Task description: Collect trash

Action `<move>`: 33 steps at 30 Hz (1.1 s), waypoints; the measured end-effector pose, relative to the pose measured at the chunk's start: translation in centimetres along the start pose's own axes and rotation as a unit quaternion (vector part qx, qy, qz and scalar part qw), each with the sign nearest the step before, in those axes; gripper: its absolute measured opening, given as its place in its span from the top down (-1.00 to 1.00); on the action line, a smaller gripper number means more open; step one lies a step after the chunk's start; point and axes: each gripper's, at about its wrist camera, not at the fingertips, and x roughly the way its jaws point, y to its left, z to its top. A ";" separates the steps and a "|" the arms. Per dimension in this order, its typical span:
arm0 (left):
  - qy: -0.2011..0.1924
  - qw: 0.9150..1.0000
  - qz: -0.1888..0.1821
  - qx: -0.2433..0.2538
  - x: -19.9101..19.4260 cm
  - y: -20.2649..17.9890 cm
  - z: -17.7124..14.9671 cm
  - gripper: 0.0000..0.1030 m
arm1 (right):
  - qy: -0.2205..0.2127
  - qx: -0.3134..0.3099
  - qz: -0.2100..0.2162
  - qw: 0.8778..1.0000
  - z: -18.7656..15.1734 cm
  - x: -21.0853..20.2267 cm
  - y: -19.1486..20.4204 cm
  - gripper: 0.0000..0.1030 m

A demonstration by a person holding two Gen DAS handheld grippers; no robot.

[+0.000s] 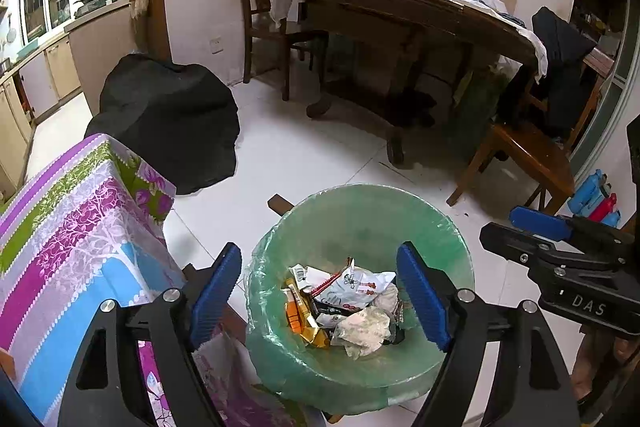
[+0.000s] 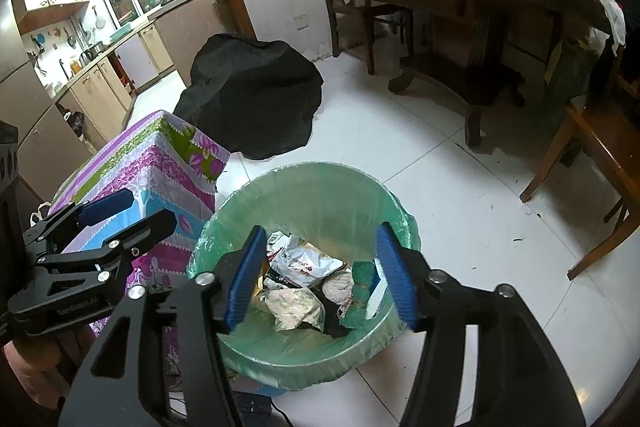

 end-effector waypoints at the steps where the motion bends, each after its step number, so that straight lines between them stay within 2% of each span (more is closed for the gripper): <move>1: 0.000 1.000 0.001 0.001 0.0 0.0 0.0 -0.60 | -0.003 0.000 -0.002 1.000 0.1 -0.1 0.1 -0.30; 4: 0.000 1.000 0.003 0.001 -0.2 0.1 -0.1 -0.67 | -0.012 -0.001 -0.009 1.000 -0.1 -0.4 0.1 -0.59; 6: -0.001 1.000 0.005 0.000 -0.3 0.2 -0.2 -0.70 | -0.015 -0.003 -0.013 1.000 -0.2 -0.6 0.2 -0.65; 26: -0.006 1.000 0.014 0.001 -2.0 0.7 -0.8 -0.74 | -0.041 -0.024 -0.032 0.998 -1.4 -2.5 1.2 -0.68; 33: -0.011 1.000 0.015 0.001 -3.2 1.2 -1.4 -0.74 | -0.083 -0.033 -0.031 0.996 -2.5 -5.1 2.2 -0.68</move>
